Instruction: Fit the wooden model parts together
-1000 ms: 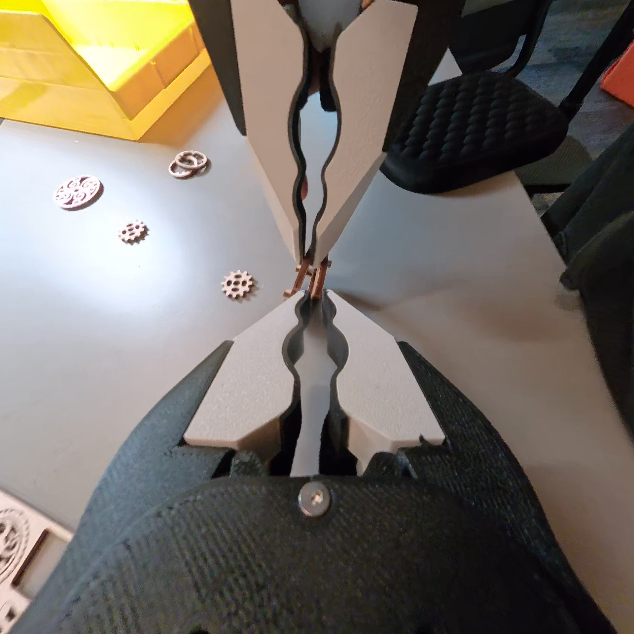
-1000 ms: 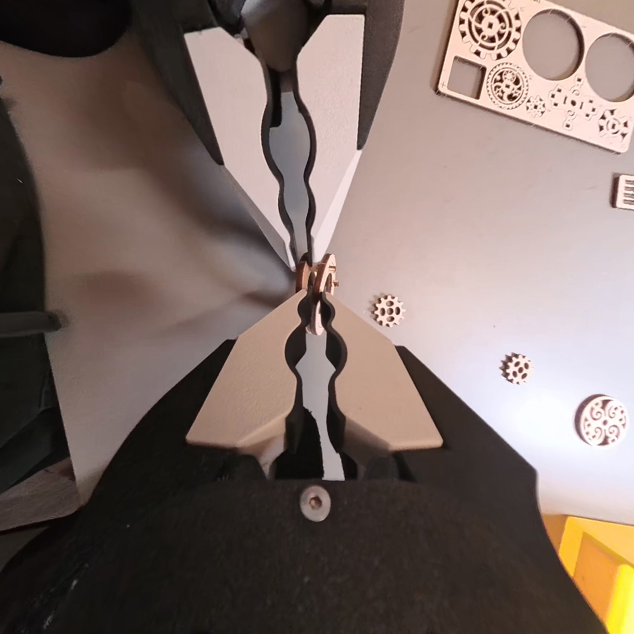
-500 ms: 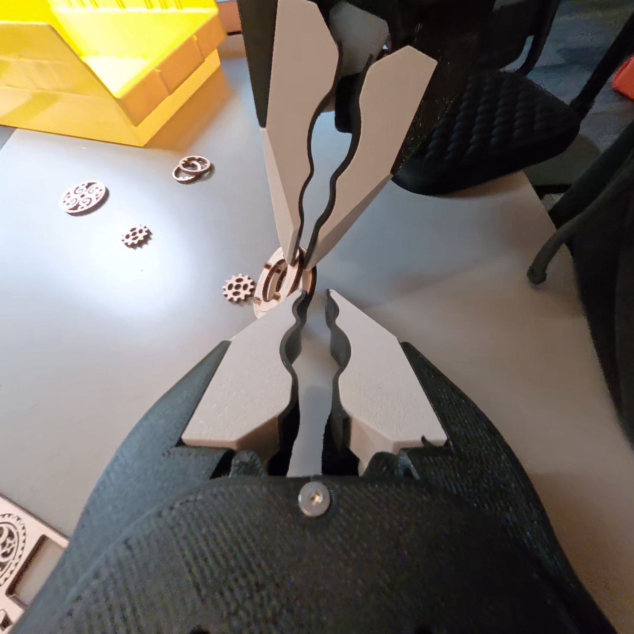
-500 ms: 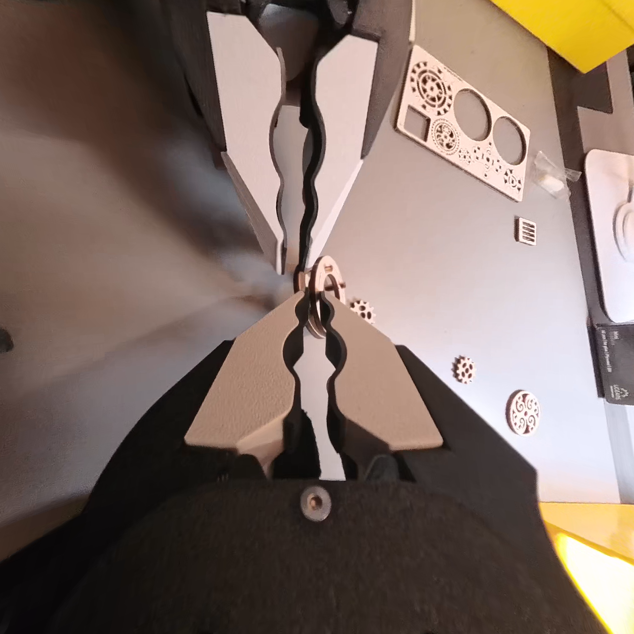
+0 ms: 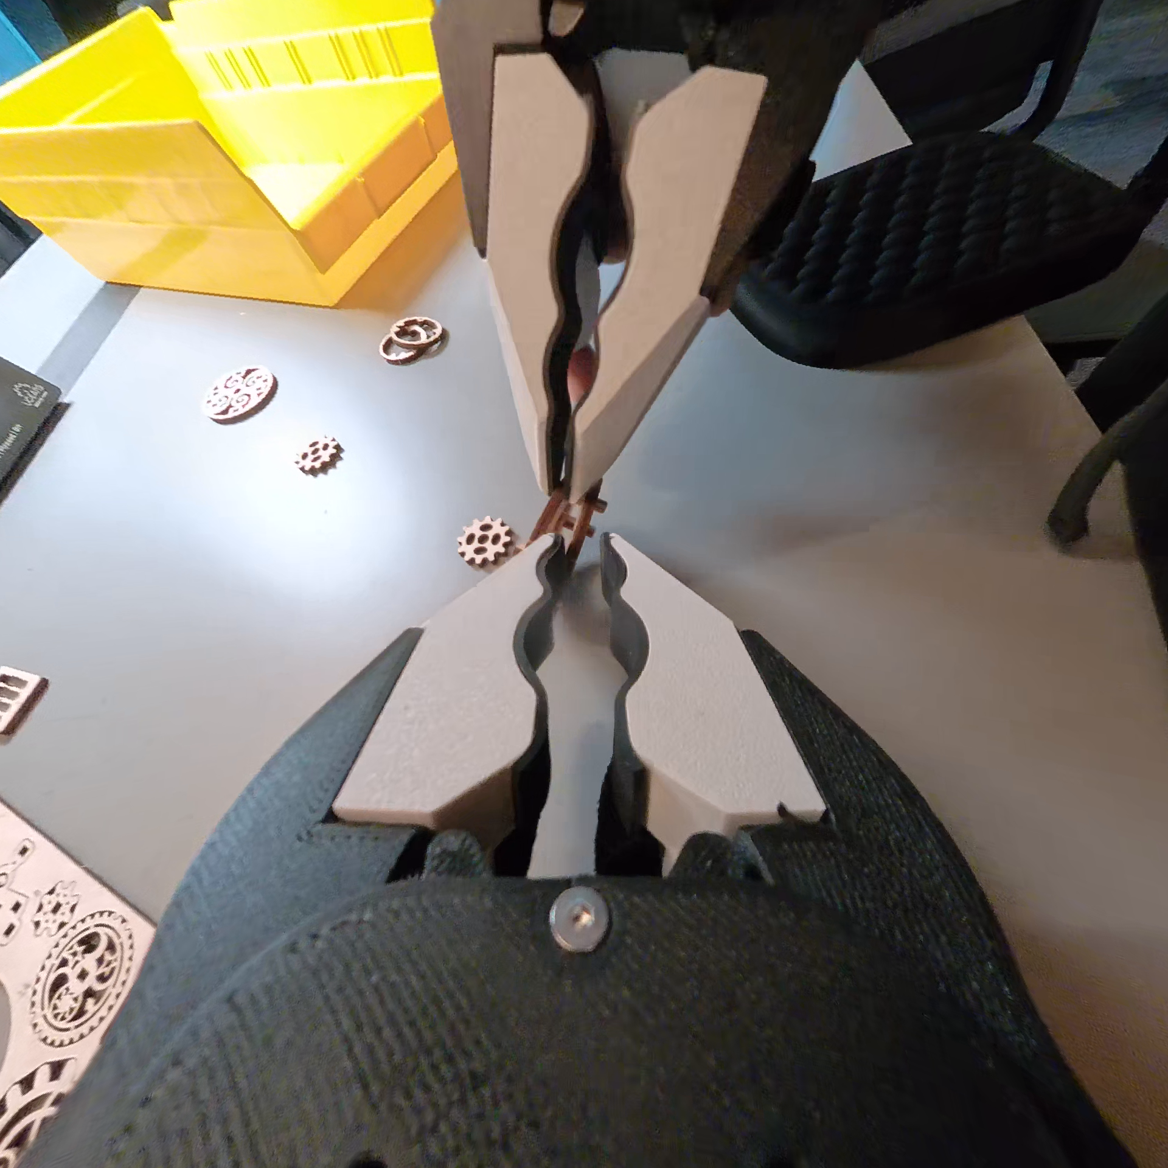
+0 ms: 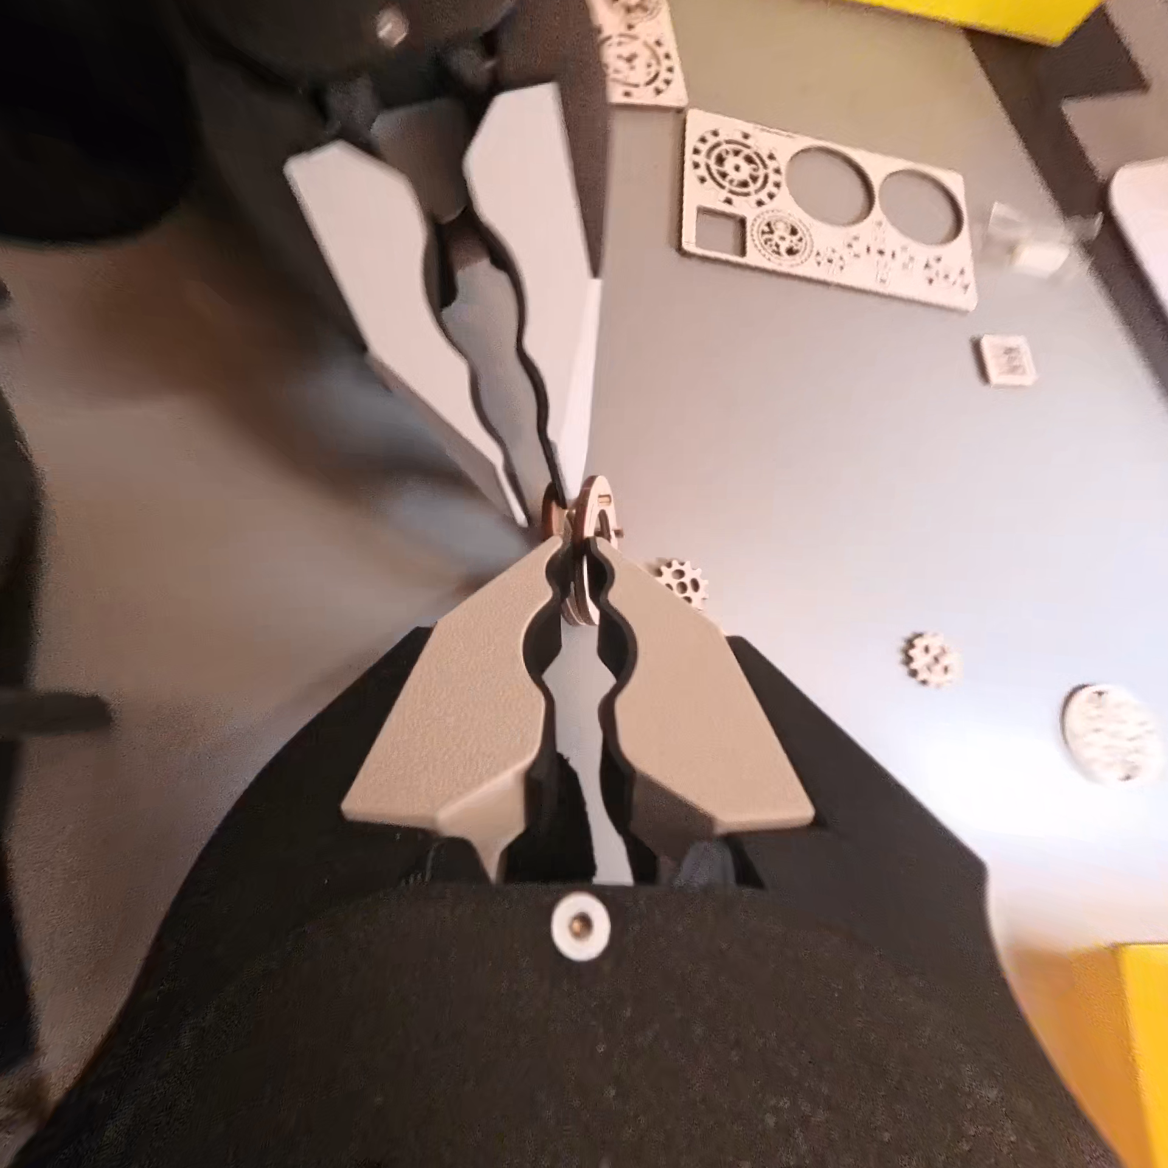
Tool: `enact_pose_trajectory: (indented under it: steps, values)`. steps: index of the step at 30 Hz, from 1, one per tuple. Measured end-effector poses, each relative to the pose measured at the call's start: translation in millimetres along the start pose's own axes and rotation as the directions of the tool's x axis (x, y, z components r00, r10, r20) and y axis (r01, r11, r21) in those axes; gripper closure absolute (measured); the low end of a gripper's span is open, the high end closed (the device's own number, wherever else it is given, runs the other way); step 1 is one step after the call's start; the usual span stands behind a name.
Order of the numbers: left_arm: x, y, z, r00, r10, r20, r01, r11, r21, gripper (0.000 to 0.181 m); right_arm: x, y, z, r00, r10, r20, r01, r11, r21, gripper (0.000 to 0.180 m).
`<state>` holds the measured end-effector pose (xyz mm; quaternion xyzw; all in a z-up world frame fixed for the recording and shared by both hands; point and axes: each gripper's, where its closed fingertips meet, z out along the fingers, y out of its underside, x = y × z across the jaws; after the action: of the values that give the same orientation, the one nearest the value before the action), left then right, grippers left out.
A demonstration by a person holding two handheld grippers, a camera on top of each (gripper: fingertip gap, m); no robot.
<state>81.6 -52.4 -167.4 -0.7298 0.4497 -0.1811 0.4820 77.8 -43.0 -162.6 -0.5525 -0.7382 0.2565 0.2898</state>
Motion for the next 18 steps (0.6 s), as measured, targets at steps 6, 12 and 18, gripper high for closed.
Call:
enact_pose_trajectory:
  steps: [6, 12, 18]
  values:
    - [-4.0, 5.4, 3.2, 1.0, 0.017, 0.016, -0.016, 0.999, -0.045, 0.172, 6.2, -6.3, 5.1, 0.892, 0.418, 0.175, -0.426, 0.904, 0.015, 0.179]
    - [-1.1, 16.4, 22.6, 0.998, 0.055, 0.024, -0.05, 0.986, -0.161, 0.178, -1.6, -9.4, 10.7, 0.9, 0.383, 0.208, -0.383, 0.923, -0.045, 0.18]
    - [-3.2, 12.5, 19.7, 0.999, -0.028, 0.014, 0.03, 0.99, -0.136, 0.179, 11.9, -21.1, -22.9, 0.914, 0.342, 0.218, -0.36, 0.931, 0.049, 0.18]
